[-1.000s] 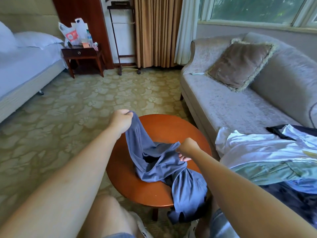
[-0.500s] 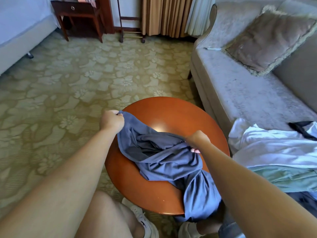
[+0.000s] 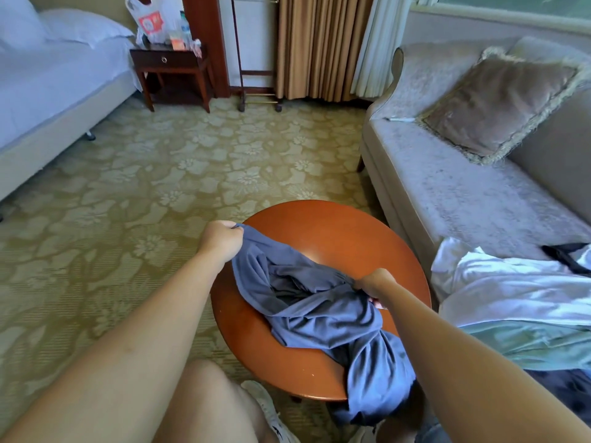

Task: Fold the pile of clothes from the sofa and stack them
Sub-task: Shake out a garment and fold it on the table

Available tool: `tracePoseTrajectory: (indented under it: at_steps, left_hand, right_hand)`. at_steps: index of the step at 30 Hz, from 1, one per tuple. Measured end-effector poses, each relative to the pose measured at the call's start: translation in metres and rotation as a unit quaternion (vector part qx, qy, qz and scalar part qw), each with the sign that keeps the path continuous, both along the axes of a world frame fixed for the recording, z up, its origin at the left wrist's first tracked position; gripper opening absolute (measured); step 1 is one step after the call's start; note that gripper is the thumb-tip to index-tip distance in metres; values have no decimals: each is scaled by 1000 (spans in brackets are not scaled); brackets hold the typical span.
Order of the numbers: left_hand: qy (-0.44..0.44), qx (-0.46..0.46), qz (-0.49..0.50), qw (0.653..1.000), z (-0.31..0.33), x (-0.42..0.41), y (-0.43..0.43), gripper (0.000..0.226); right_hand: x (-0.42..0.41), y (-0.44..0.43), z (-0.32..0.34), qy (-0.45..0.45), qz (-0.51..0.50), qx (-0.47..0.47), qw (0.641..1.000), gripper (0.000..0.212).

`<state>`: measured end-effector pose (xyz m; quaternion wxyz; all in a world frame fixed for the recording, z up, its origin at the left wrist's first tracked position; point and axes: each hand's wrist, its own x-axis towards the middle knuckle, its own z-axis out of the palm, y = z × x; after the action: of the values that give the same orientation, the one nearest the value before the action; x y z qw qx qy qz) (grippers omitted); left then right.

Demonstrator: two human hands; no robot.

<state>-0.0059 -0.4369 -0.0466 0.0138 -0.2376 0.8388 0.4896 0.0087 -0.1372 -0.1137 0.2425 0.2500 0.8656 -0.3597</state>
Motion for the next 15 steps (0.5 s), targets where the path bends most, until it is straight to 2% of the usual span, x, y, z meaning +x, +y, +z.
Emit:
tracePoseTrajectory:
  at_steps: [4,7,10,15]
  left_hand:
    - [3,31,39,999,12,12,-7,34]
    - [33,79,72,994,32,16,-3,30]
    - [89,120,94,984,69,17,5,28]
    - [217,152,159,951,170,35,5,18]
  right_hand:
    - [11,1,10,145,-47,-66,986,20]
    - [14,-1,45,244,-31,-88,965,19]
    - [10,-3,99,341,-4,-71,937,7]
    - [19,5,221,489,-22,-52,870,21]
